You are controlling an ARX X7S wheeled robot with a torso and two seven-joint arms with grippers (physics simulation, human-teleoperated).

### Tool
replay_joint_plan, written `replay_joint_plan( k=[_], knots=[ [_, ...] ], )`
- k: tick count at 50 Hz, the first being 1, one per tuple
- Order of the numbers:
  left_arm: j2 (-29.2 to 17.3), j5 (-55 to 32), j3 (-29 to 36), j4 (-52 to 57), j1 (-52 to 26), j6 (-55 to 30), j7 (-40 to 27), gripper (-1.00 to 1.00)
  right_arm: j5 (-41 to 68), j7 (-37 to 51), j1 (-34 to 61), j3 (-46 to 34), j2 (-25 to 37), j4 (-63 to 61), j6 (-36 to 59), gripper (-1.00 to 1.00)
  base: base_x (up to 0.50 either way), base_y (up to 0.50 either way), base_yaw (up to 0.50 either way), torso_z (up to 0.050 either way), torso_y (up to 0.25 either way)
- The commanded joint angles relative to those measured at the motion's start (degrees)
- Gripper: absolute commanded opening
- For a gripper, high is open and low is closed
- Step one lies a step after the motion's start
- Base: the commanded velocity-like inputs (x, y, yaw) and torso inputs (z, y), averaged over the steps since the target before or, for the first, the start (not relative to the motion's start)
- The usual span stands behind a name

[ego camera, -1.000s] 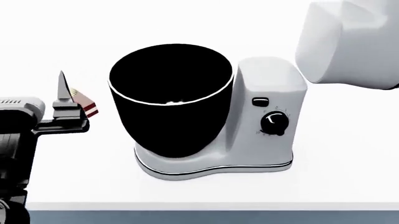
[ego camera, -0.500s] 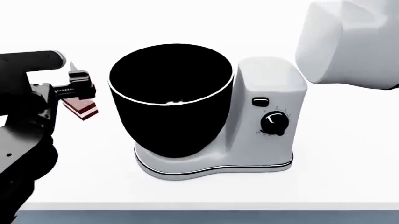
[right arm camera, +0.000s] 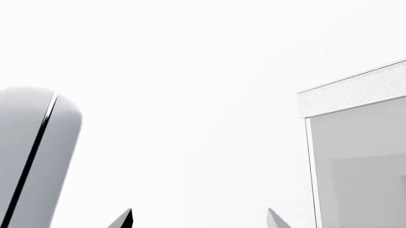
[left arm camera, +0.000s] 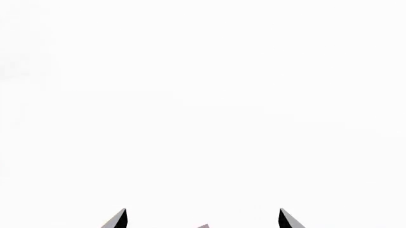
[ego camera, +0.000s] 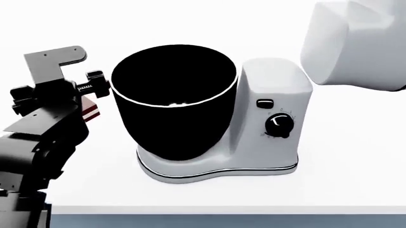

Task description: Place the cake in the stand mixer bowl.

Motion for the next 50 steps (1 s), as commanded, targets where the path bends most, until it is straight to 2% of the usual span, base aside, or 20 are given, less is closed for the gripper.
replay_joint_plan(
  k=[1,16,31,43,50],
  knots=[
    [3.17,1.84,-0.77,-6.41,-2.47,0.64,-4.47,1.0,0.93,0.43,2.66,-1.8,-0.08,-0.01,1.27,1.0,0.0,0.0,0.0,0.0,0.0],
    [5.09,2.36,-1.83,-8.76,-3.0,0.76,-8.25,1.0,1.89,1.48,5.41,-4.28,0.49,0.03,2.33,1.0,0.0,0.0,0.0,0.0,0.0],
    [5.53,1.47,-2.6,-8.27,-2.97,-3.45,-12.09,1.0,2.92,2.66,6.84,-5.21,0.76,0.23,3.29,1.0,0.0,0.0,0.0,0.0,0.0],
    [6.21,0.51,-0.85,-12.14,-4.67,-2.03,-5.47,1.0,3.46,3.32,7.76,-6.0,1.04,0.37,3.73,1.0,0.0,0.0,0.0,0.0,0.0],
    [6.89,0.76,-0.39,-13.15,-5.92,-1.52,-4.94,1.0,4.01,3.61,8.49,-6.54,1.04,0.32,4.02,1.0,0.0,0.0,0.0,0.0,0.0]
  ],
)
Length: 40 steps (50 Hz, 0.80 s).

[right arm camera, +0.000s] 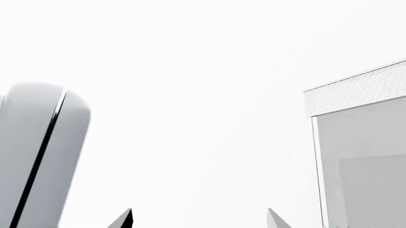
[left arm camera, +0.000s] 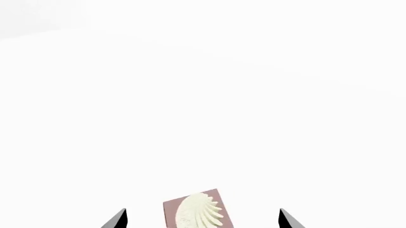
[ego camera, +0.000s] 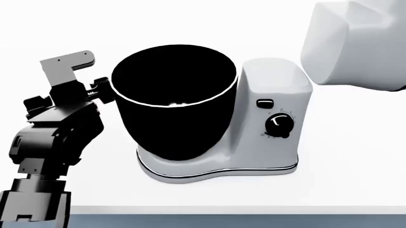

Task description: Place the cake in the stand mixer bowl.

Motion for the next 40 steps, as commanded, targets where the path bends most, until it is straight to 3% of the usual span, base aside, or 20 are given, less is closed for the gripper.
replay_joint_plan(
  k=[1,21,40],
  knots=[
    [1.02,-0.01,1.07,-2.42,-1.65,0.59,2.22,1.0,0.74,0.45,1.26,-0.88,0.0,0.01,0.64,1.0,0.0,0.0,0.0,0.0,0.0],
    [1.14,0.7,0.1,-4.32,-0.27,1.51,-0.68,1.0,1.15,0.53,4.1,-3.2,-0.44,0.11,1.79,1.0,0.0,0.0,0.0,0.0,0.0],
    [2.32,1.71,1.16,-9.69,0.02,4.07,1.17,1.0,2.67,1.81,5.7,-4.68,-0.17,-0.05,2.12,1.0,0.0,0.0,0.0,0.0,0.0]
  ],
)
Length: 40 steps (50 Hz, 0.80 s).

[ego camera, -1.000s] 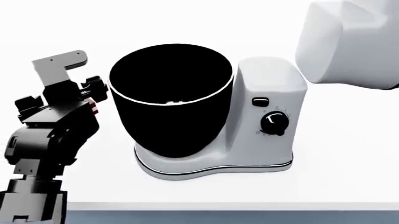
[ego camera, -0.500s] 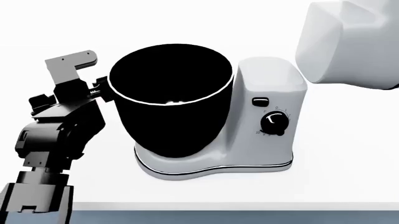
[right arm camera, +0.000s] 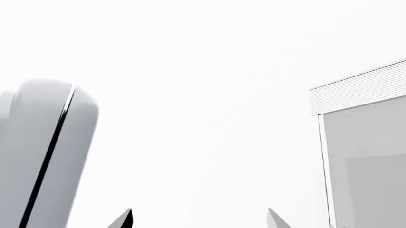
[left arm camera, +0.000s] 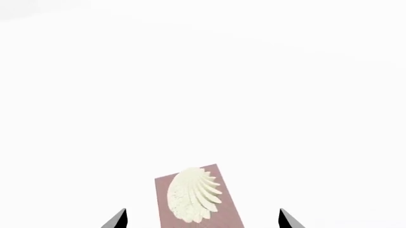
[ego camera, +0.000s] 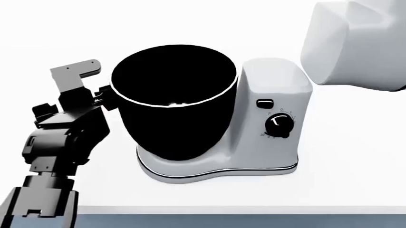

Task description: Place the cake in the stand mixer bowl.

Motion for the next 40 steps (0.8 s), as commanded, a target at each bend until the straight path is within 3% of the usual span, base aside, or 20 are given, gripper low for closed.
replay_joint_plan(
  k=[1,19,20,40],
  knots=[
    [0.35,-0.05,0.48,-2.03,1.02,1.37,0.74,1.0,0.8,0.42,1.28,-0.91,-0.07,-0.02,0.56,1.0,0.0,0.0,0.0,0.0,0.0],
    [0.55,-0.53,0.12,-4.05,0.98,1.59,1.22,1.0,1.29,1.24,2.7,-2.34,-0.01,0.15,1.23,1.0,0.0,0.0,0.0,0.0,0.0],
    [0.56,-0.73,-0.05,-4.03,1.03,1.57,1.29,-1.0,1.33,1.33,2.72,-2.38,0.04,0.16,1.25,1.0,0.0,0.0,0.0,0.0,0.0],
    [-0.63,-2.21,-0.51,1.48,0.82,-1.54,-0.18,-1.0,1.96,2.24,3.71,-3.35,0.18,0.49,1.72,1.0,0.0,0.0,0.0,-0.001,0.0]
  ],
)
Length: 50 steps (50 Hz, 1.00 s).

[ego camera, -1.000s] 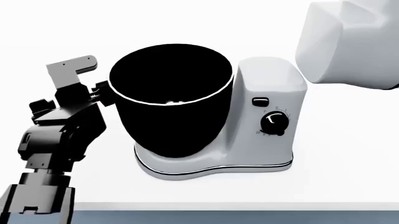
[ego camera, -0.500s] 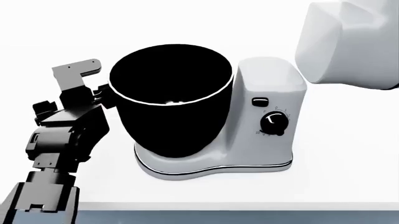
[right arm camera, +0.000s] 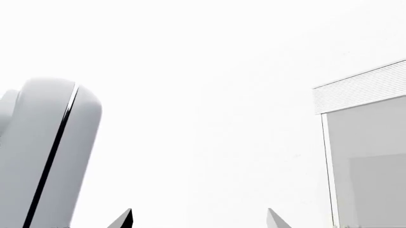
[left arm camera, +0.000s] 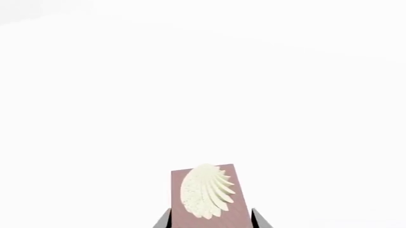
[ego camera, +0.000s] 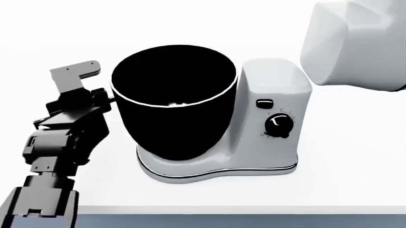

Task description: Place the cake in the stand mixer bowl.

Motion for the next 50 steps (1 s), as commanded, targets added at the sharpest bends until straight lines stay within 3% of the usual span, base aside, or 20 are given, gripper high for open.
replay_joint_plan(
  k=[1,10,20,25,35,46,47,48,50],
  knots=[
    [-1.25,-4.16,-0.29,4.48,0.55,-3.44,-0.94,-1.0,0.36,0.45,0.56,-0.36,-0.01,0.32,0.48,1.0,0.0,0.0,0.0,0.0,0.0],
    [-5.6,-4.61,0.78,13.81,-6.07,-11.6,-3.41,-1.0,1.11,0.84,0.54,0.32,-0.05,0.81,0.93,1.0,0.0,0.0,0.0,0.0,0.0],
    [-9.22,-0.55,0.99,15.91,-10.31,-12.21,-8.34,-1.0,1.76,1.44,0.42,0.17,0.34,0.9,0.18,1.0,0.0,0.0,0.0,0.0,0.0],
    [-12.03,1.6,3.98,22.76,-12.99,-15.92,-10.2,-1.0,1.35,1.21,1.02,-0.86,0.29,0.6,-0.36,1.0,0.0,0.0,0.0,0.0,0.0],
    [-14.09,-7.0,7.33,33.77,-18.56,-17.78,5.74,-1.0,0.62,0.53,2.73,-2.99,-0.34,0.12,-0.32,1.0,0.0,0.0,0.0,0.0,0.0],
    [-16.27,-11.3,9.53,40.11,-24.82,-20.96,13.4,-1.0,0.5,0.18,4.46,-4.78,-1.05,-0.27,0.02,1.0,0.0,0.0,0.0,0.0,0.001],
    [-16.39,-11.5,9.93,40.1,-24.92,-20.91,14.31,-1.0,0.48,0.23,4.55,-4.92,-1.02,-0.27,0.05,1.0,0.0,0.0,0.0,0.0,0.0],
    [-17.1,-12.78,10.64,41.71,-24.39,-18.42,19.31,-1.0,0.59,0.17,4.76,-5.06,-1.16,-0.27,0.03,1.0,0.0,0.0,0.0,0.0,0.0],
    [-17.52,-12.65,12.2,42.49,-24.71,-20.41,19.2,-1.0,0.77,0.28,4.9,-5.24,-1.15,-0.34,0.04,1.0,0.0,0.0,0.0,0.0,0.0]
  ],
)
